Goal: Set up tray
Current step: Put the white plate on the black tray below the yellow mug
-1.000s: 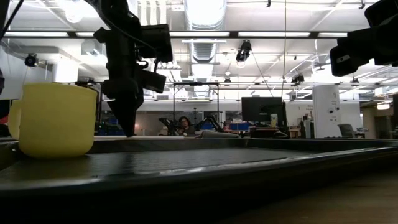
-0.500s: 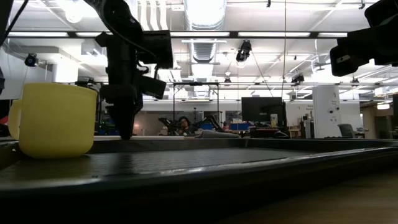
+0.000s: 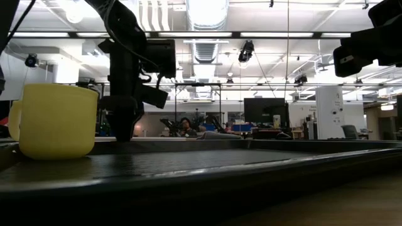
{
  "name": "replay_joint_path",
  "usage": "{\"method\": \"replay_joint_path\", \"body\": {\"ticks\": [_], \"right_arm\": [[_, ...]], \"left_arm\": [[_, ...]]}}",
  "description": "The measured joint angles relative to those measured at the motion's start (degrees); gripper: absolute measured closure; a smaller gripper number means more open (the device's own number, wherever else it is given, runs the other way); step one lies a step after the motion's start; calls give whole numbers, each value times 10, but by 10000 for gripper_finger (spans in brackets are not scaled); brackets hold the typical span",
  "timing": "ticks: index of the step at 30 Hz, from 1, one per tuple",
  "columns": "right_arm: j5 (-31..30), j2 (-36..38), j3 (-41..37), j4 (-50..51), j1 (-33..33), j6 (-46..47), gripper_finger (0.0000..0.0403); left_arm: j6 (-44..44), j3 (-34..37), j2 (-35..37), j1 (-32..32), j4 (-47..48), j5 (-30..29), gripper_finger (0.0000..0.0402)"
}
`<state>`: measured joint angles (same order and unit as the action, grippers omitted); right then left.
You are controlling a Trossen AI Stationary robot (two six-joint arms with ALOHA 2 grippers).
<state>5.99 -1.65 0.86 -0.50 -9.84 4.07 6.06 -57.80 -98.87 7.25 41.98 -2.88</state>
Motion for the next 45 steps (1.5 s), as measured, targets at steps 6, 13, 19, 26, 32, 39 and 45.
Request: {"method": "replay_joint_path", "body": {"ticks": [6, 13, 19, 26, 32, 39, 45], "right_arm": [[0, 0, 0, 0, 0, 0, 335], [0, 0, 0, 0, 0, 0, 335], [0, 0, 0, 0, 0, 0, 335], [0, 0, 0, 0, 0, 0, 335], [0, 0, 0, 0, 0, 0, 335], [0, 0, 0, 0, 0, 0, 335], [0, 0, 0, 0, 0, 0, 335]], "left_arm": [[-2, -1, 0, -1, 1, -9, 391], [-4, -2, 2, -1, 7, -33, 399], [-3, -28, 3, -2, 56, -87, 401], [-7, -58, 3, -11, 63, -116, 401], [-23, -73, 4, -46, 63, -147, 401], [-41, -82, 4, -91, 63, -217, 401], [-41, -91, 4, -119, 61, -284, 401]]}}
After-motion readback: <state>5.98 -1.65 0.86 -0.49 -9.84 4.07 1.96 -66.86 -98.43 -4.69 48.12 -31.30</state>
